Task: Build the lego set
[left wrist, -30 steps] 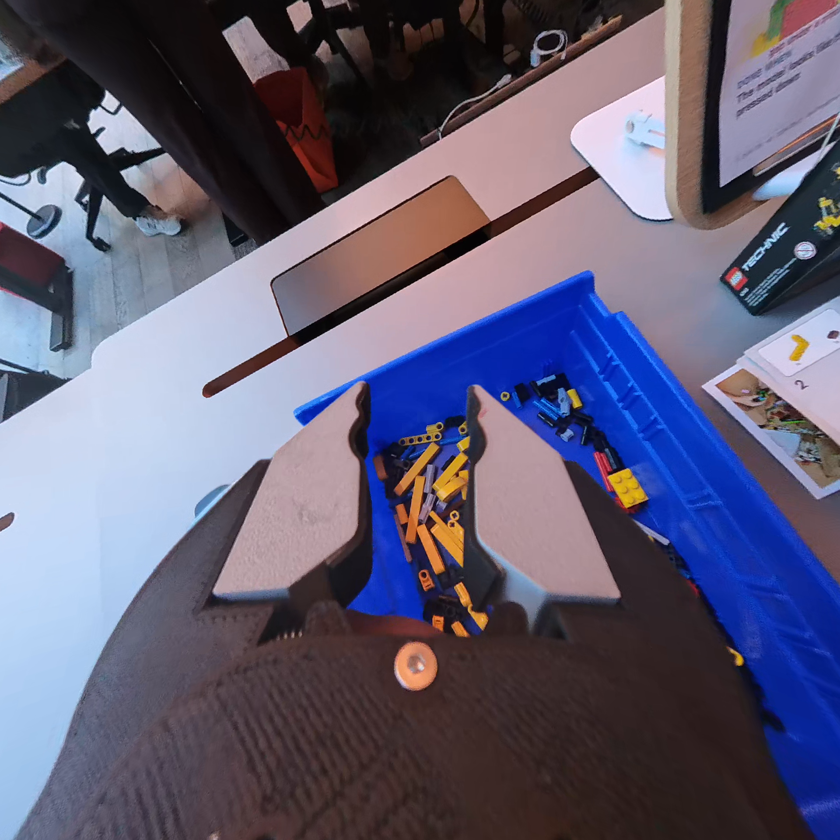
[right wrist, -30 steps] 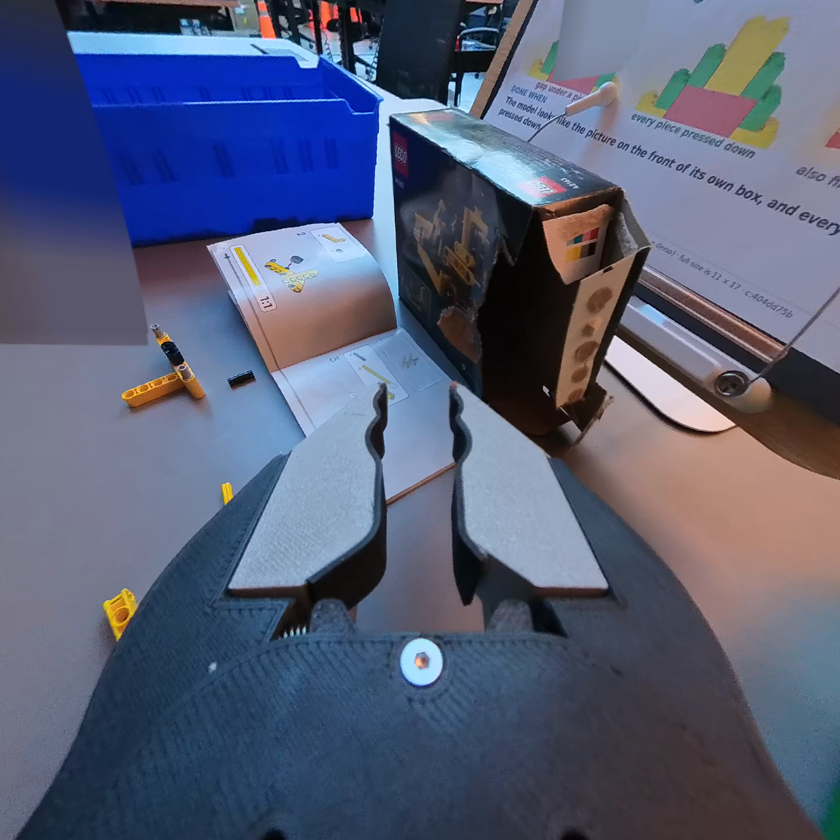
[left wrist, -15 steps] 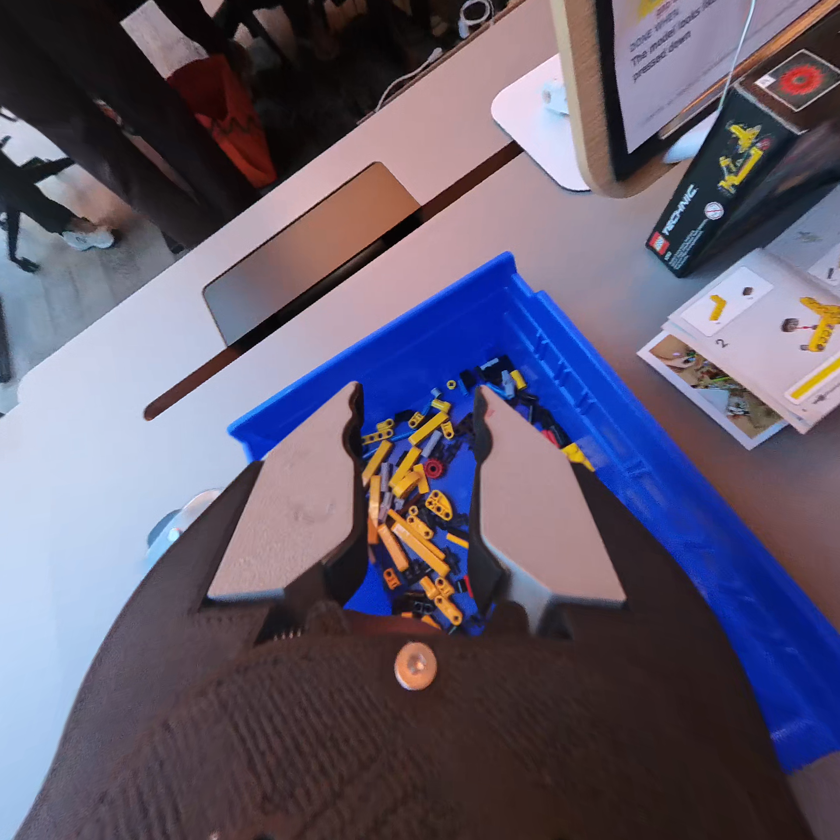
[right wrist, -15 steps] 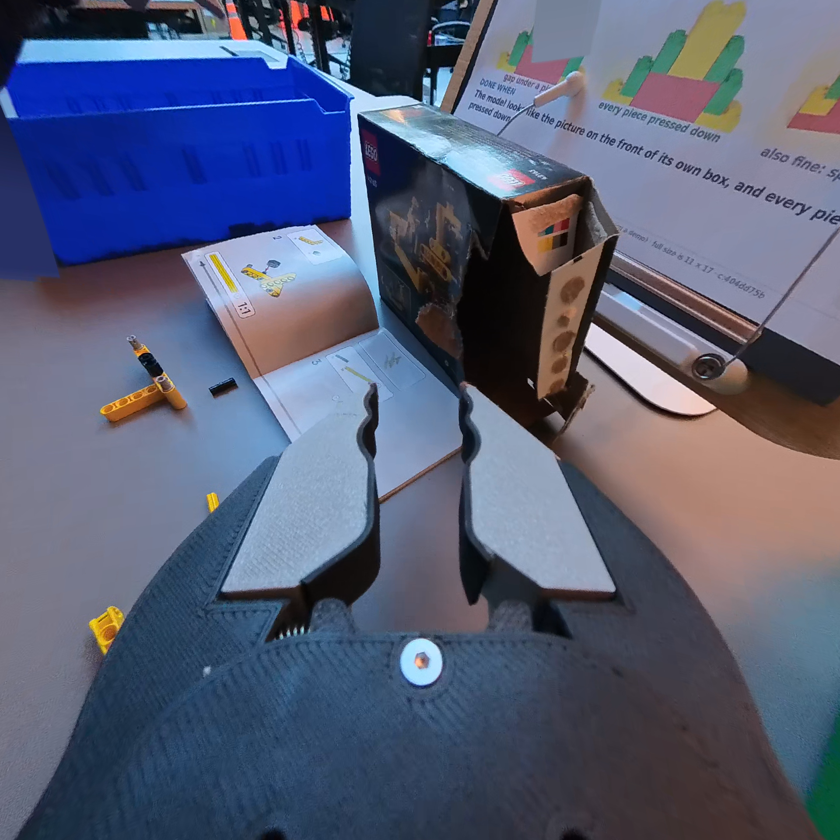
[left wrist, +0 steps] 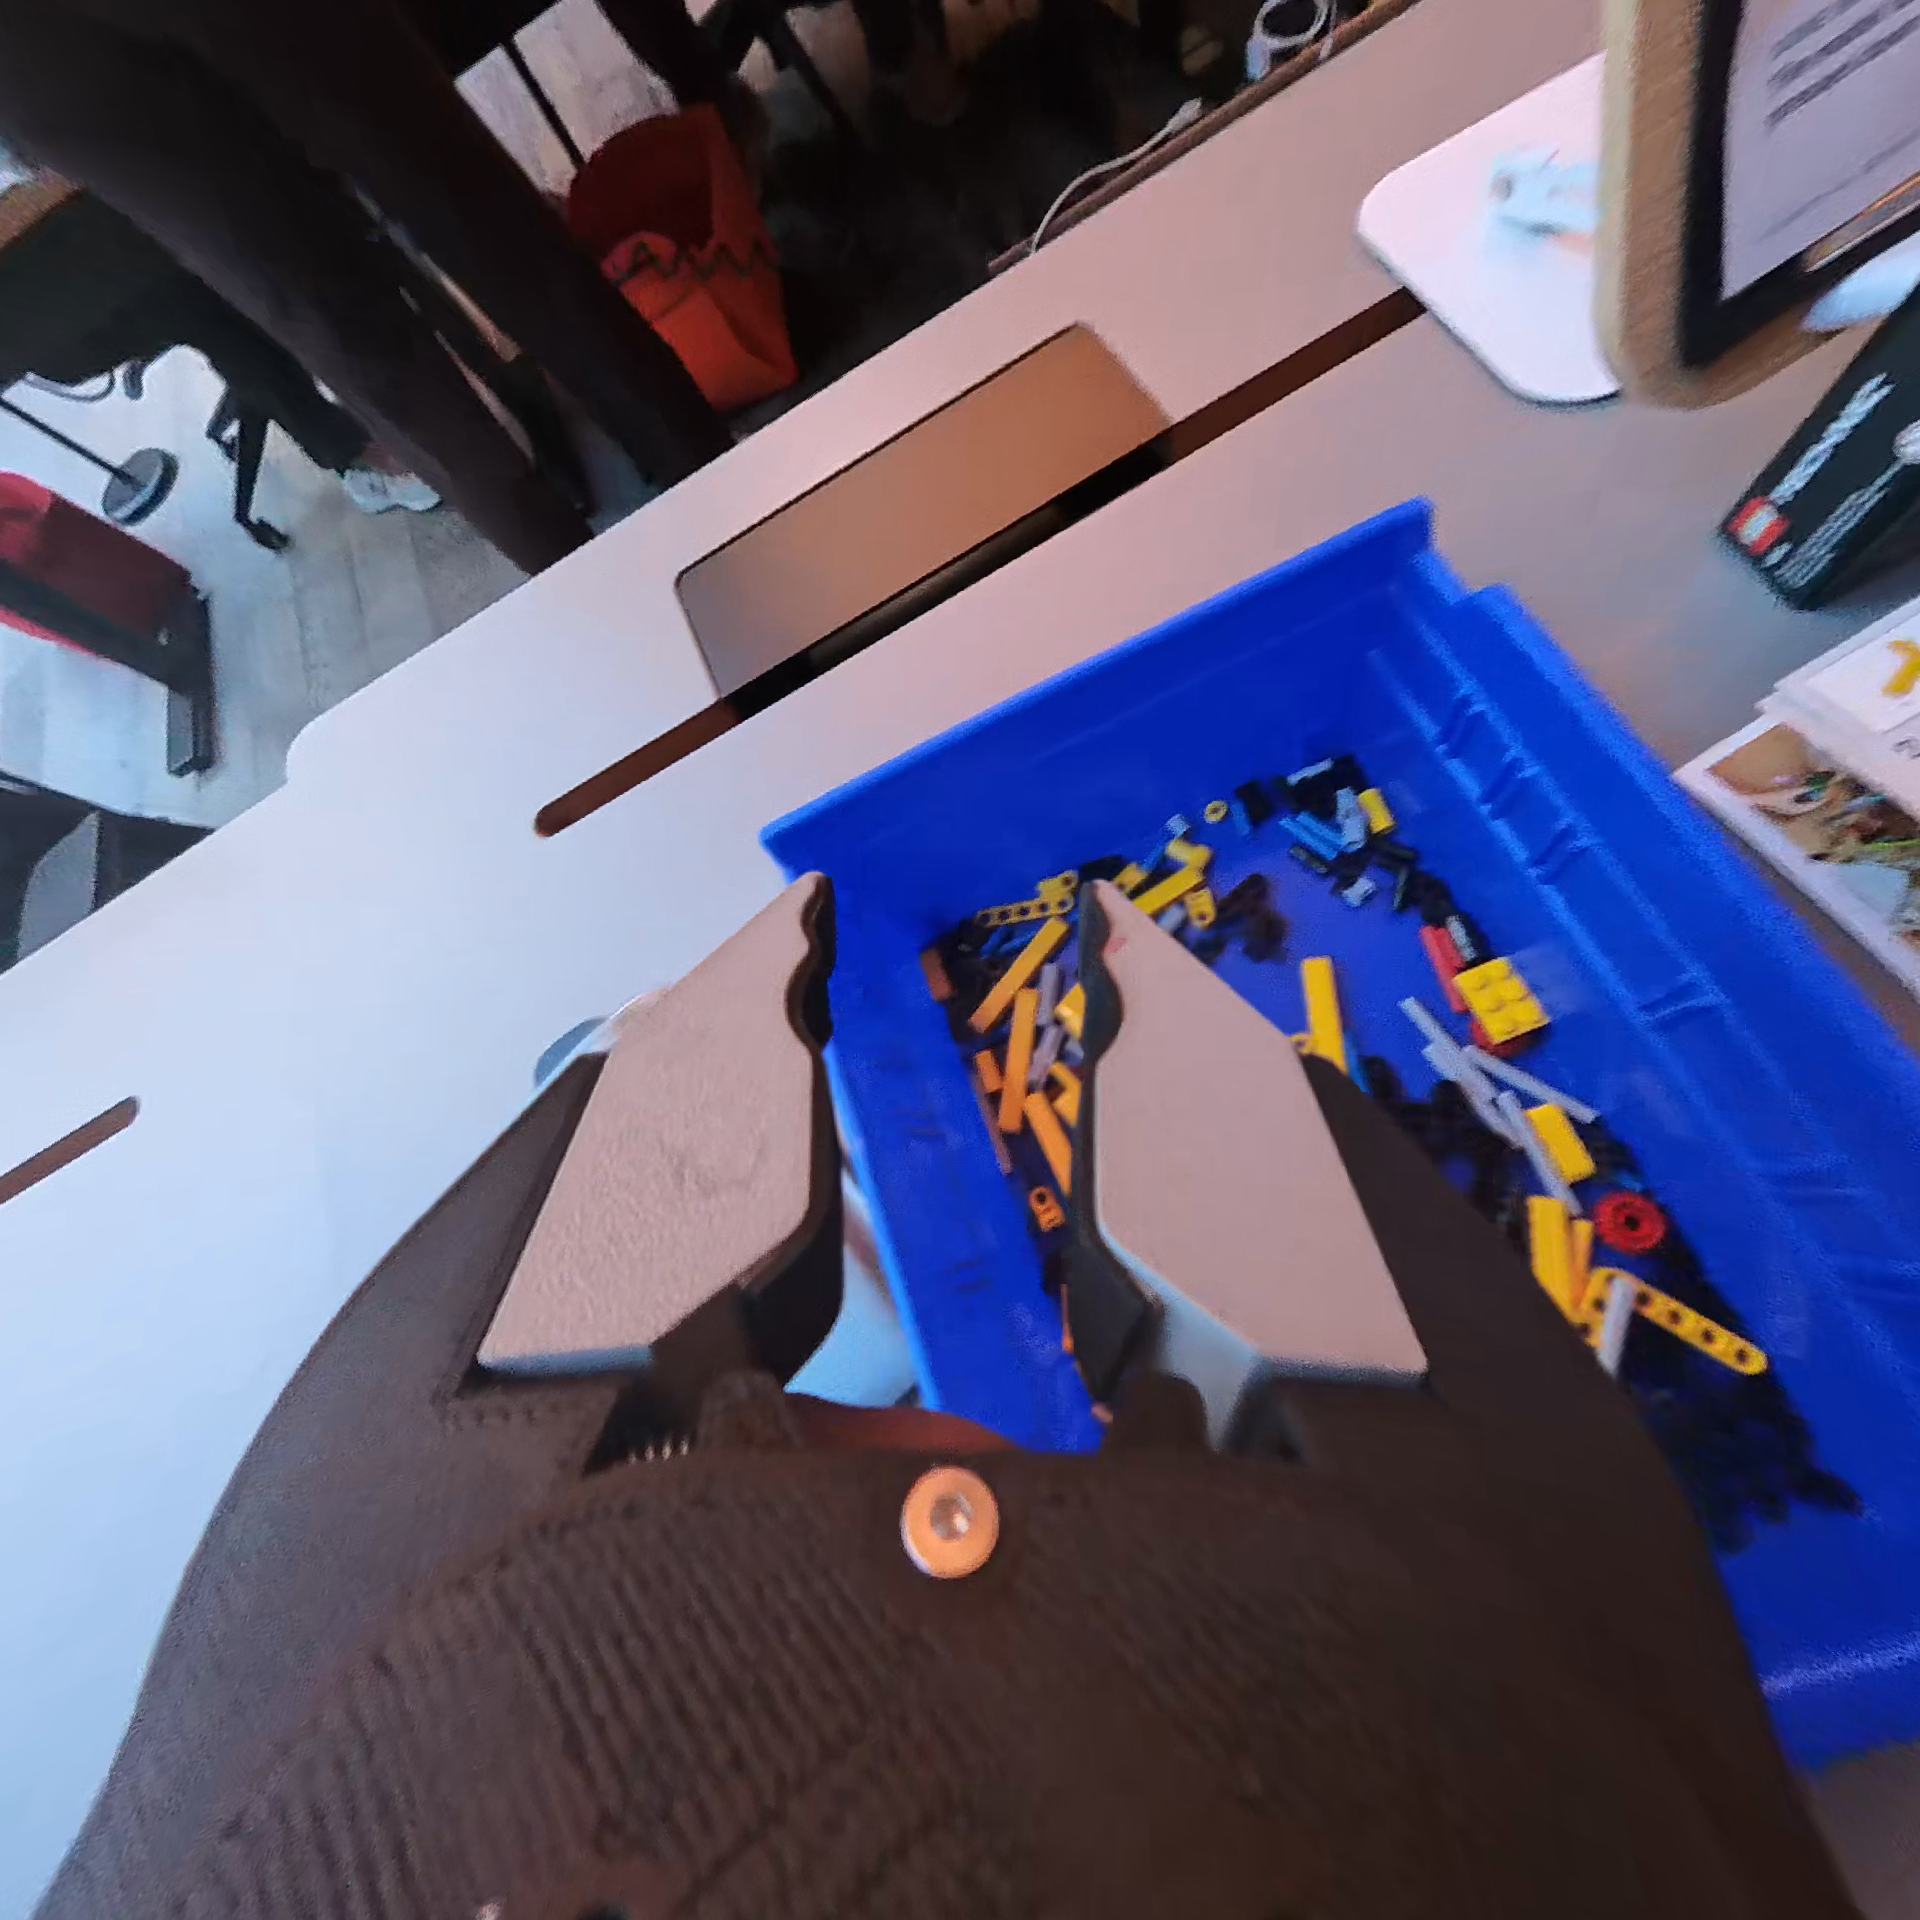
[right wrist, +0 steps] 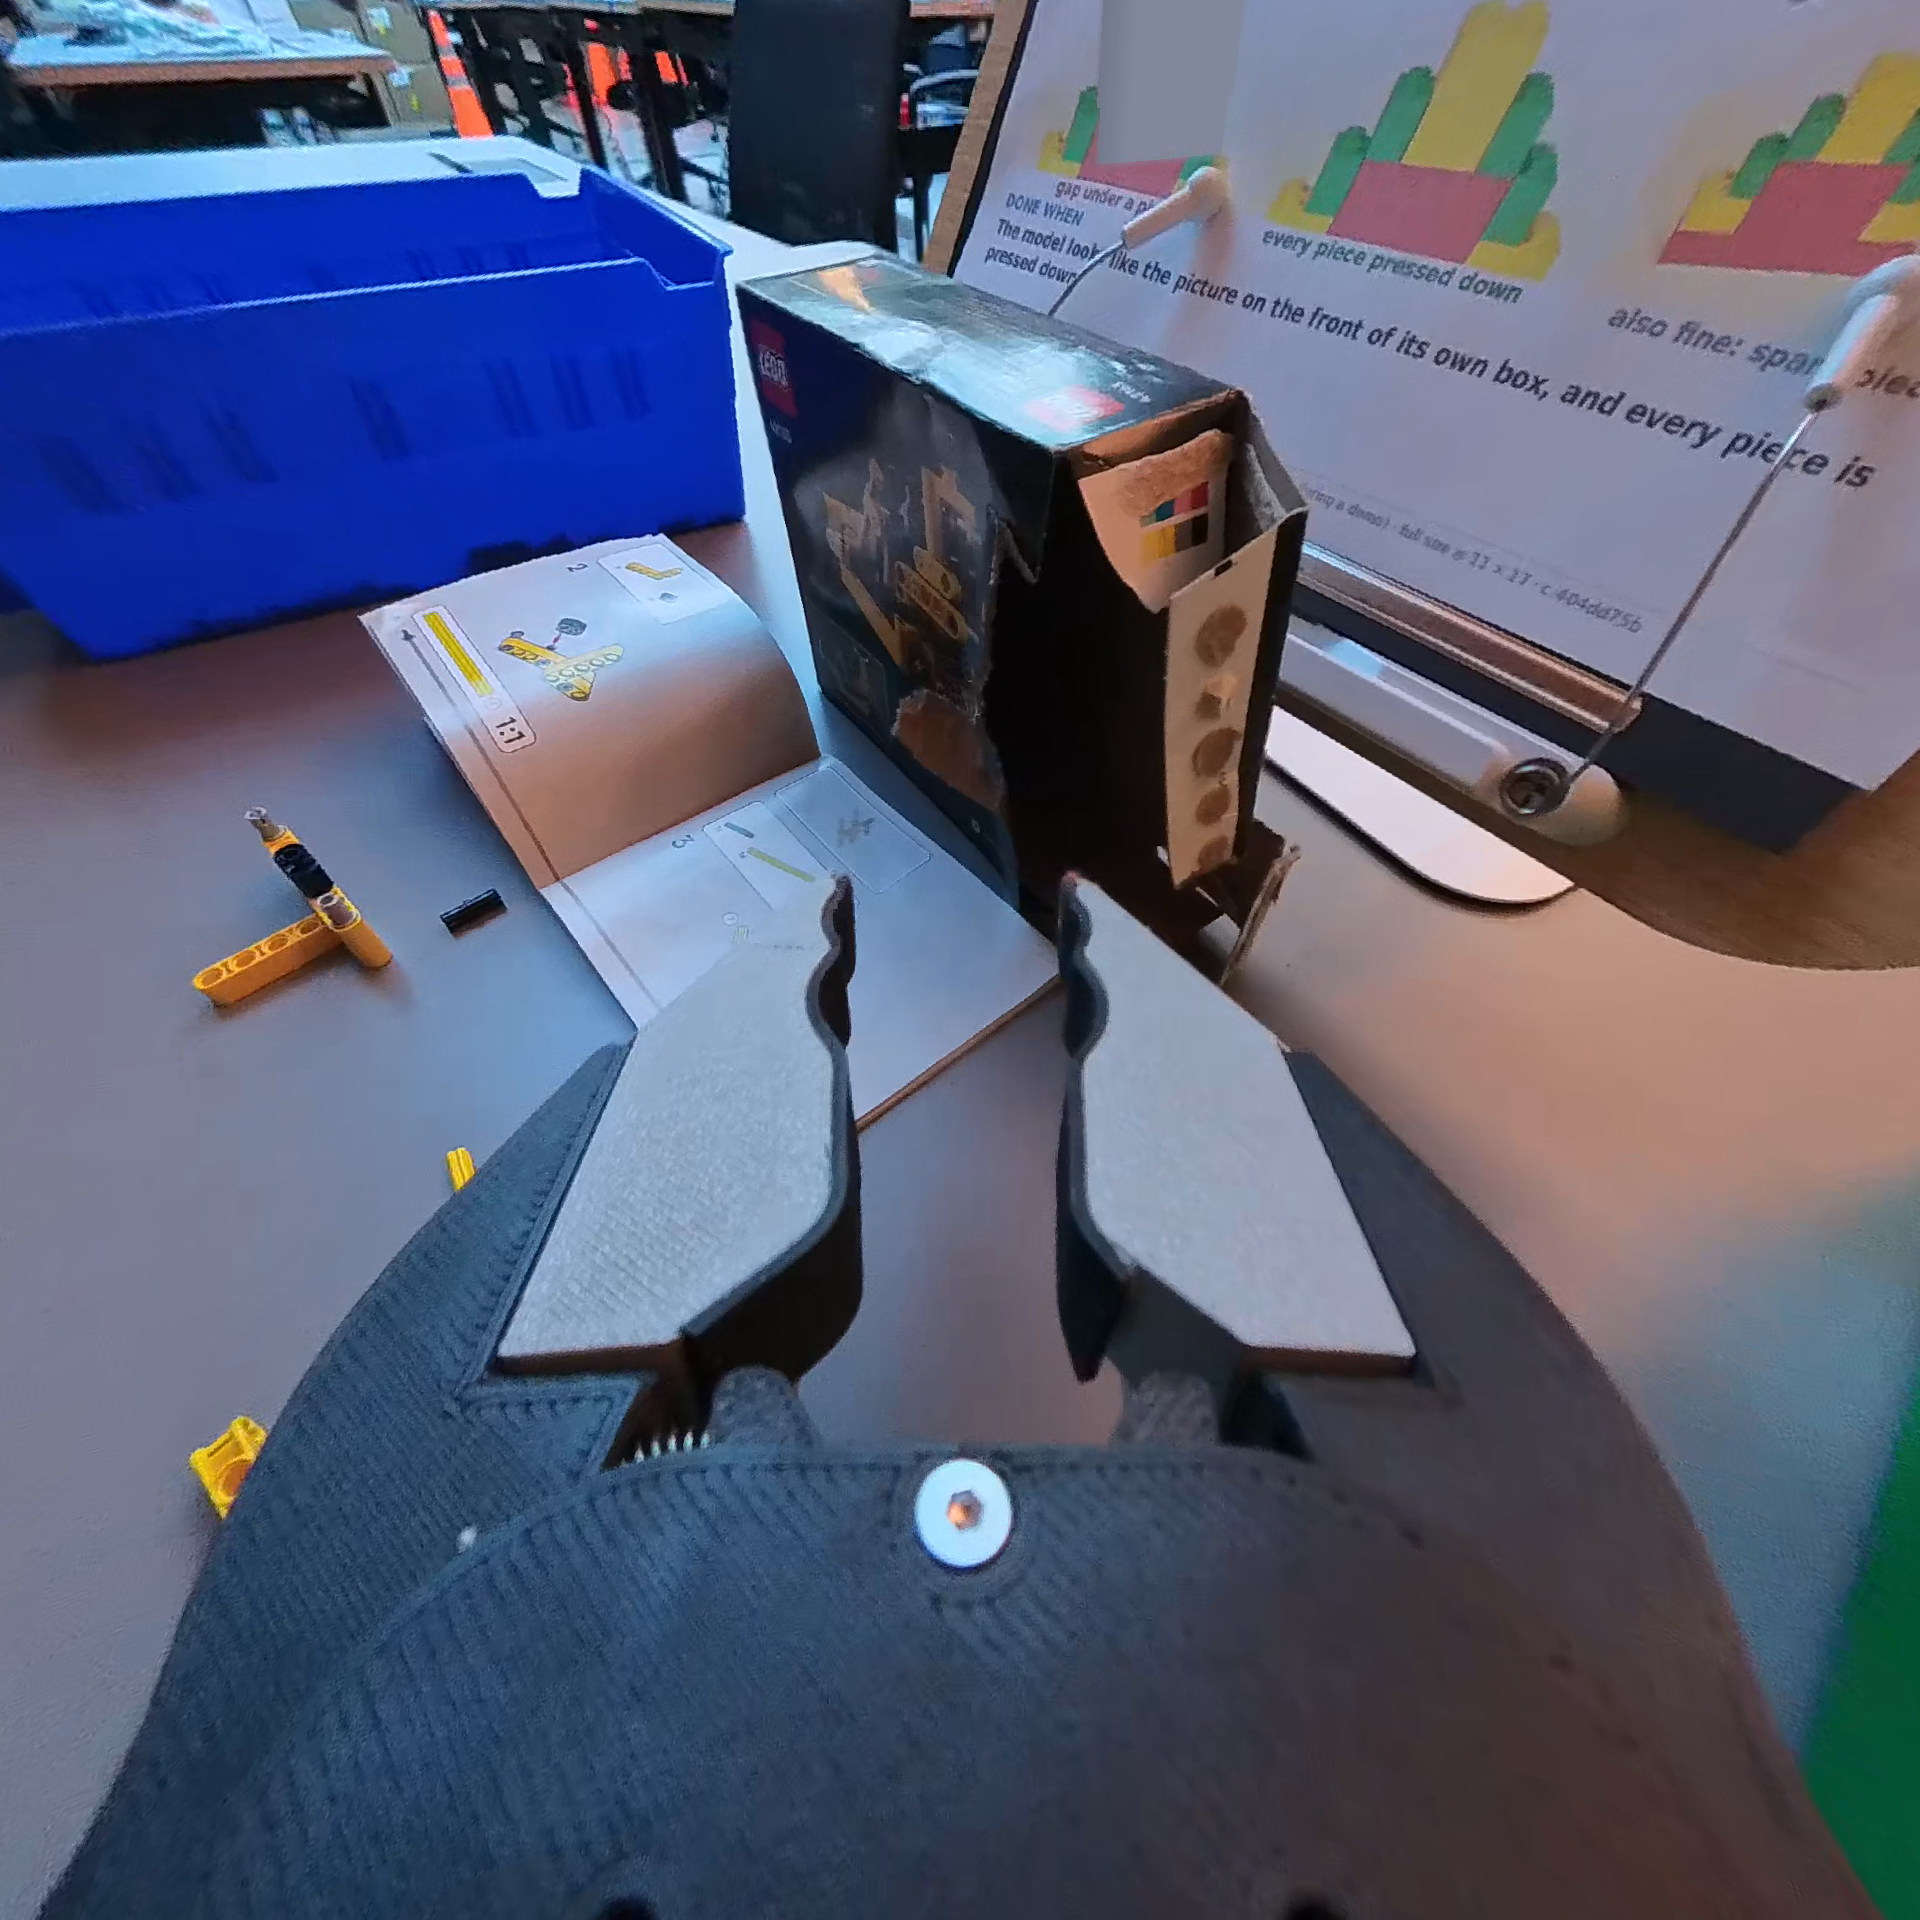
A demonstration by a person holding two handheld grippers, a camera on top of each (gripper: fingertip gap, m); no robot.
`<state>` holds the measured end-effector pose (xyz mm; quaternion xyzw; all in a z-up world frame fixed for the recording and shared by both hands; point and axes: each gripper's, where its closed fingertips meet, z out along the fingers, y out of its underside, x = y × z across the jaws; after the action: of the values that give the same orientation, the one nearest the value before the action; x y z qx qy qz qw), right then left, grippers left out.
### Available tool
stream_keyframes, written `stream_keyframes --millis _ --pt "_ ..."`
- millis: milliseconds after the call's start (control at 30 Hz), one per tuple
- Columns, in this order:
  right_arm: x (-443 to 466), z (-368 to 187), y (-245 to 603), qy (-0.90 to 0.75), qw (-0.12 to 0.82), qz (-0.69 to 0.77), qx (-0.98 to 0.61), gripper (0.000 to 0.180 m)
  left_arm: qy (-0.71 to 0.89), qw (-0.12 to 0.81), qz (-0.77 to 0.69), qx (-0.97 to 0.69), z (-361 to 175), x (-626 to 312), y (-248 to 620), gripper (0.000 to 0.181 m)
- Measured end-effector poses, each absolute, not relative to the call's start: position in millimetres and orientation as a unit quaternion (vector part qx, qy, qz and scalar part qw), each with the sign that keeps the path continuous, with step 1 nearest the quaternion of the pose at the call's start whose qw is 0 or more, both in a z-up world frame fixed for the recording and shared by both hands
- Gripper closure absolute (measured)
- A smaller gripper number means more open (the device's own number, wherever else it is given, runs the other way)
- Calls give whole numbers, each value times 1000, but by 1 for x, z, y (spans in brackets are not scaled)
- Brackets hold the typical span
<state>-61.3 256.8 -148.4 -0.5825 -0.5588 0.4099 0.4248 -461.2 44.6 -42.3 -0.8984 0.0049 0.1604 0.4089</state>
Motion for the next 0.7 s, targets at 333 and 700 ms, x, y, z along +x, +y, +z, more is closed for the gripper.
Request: stream_keyframes --millis 333,700 --pt "-62 -151 261 -554 413 413 -593 143 46 358 154 -920 -60 -463 46 136" --pt "-60 -144 261 -545 421 429 -585 143 67 326 136 -933 -83 -454 59 139"
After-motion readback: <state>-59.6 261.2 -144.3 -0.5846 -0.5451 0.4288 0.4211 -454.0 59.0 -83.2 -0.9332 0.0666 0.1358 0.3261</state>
